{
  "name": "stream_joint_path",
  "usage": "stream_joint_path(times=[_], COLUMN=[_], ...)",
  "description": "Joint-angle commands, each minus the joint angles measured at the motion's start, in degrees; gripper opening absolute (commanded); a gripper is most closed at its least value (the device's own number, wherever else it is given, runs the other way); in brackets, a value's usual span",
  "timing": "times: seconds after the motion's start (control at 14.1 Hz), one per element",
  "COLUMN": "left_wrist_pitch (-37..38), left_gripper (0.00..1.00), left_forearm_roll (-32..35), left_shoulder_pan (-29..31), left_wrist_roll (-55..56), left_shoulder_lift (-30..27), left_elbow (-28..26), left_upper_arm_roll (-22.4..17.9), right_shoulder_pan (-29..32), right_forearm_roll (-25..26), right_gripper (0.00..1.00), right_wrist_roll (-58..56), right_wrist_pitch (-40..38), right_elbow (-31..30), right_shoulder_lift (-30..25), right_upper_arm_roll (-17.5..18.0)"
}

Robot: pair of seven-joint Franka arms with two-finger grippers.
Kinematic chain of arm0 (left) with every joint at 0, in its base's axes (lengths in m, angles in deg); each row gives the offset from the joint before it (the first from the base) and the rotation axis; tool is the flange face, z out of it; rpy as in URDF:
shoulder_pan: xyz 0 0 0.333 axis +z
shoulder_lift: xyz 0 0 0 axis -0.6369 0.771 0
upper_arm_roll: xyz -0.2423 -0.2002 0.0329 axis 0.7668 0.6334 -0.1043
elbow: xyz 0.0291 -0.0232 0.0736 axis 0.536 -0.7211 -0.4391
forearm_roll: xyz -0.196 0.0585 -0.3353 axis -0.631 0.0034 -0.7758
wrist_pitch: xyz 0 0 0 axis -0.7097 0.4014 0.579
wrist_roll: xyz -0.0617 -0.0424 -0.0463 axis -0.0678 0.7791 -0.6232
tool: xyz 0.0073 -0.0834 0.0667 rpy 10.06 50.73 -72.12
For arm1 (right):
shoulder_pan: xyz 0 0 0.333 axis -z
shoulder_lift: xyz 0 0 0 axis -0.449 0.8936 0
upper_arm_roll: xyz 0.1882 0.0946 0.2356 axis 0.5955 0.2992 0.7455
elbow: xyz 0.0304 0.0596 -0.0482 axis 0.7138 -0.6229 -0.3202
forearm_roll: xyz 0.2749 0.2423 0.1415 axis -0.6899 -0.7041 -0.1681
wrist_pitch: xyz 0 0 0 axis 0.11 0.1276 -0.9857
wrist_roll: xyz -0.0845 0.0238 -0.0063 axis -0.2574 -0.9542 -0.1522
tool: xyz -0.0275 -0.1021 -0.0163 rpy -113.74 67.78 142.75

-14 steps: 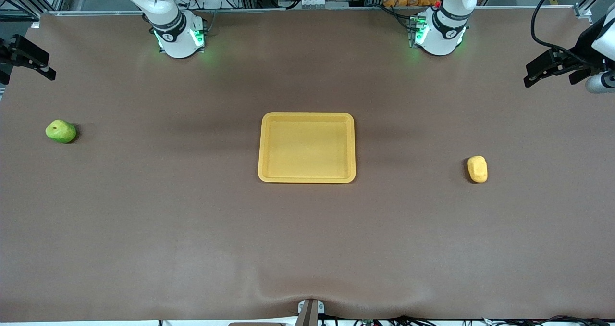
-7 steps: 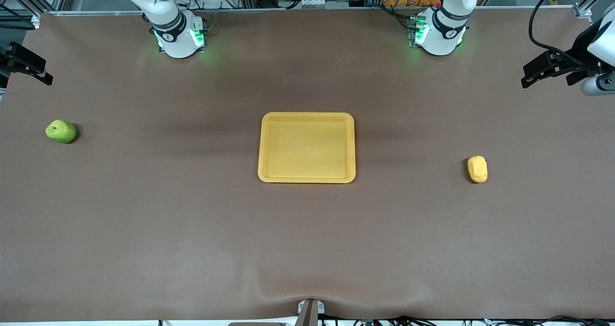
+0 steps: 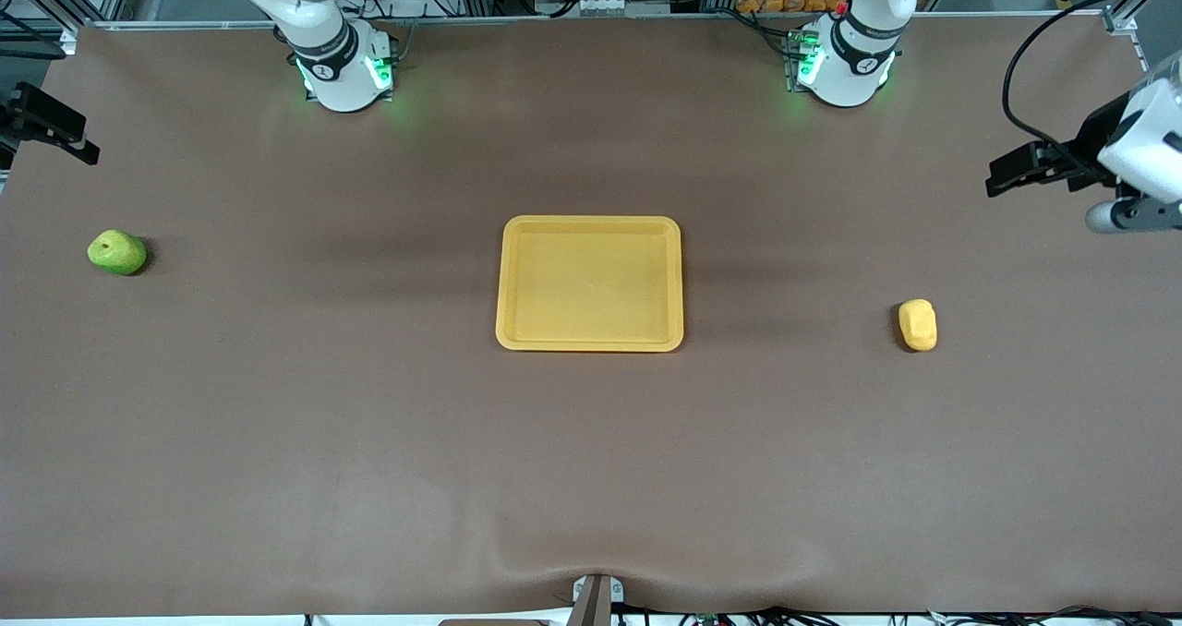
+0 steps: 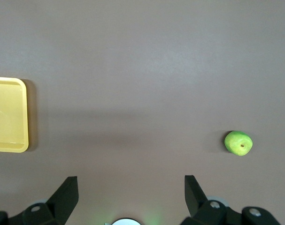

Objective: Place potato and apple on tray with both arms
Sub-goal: 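Lower the left gripper over the yellow potato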

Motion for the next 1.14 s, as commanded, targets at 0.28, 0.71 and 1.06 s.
stream_joint_path(times=[0.28, 0.71, 1.06], left_wrist_pitch=[-14.4, -32.4, -41.4], left_gripper=[1.00, 1.00, 1.00], left_forearm_roll=[1.2, 6.0, 7.4], left_shoulder_pan=[1.0, 1.5, 2.7], left_wrist_roll=[-0.6, -0.6, -0.3], left_shoulder_lift=[1.9, 1.5, 4.0], left_elbow=[-10.3, -22.8, -27.5], left_upper_arm_roll=[0.0, 0.0, 0.1], right_shoulder_pan=[4.1, 4.7, 6.8], right_forearm_roll=[0.5, 9.3, 9.6], right_gripper=[1.00, 1.00, 1.00], right_wrist_roll=[-0.2, -0.1, -0.2], right_wrist_pitch=[0.1, 3.0, 3.6], right_elbow=[1.8, 1.7, 1.8], right_shoulder_lift=[4.1, 7.4, 10.3], right_upper_arm_roll=[0.5, 0.5, 0.5])
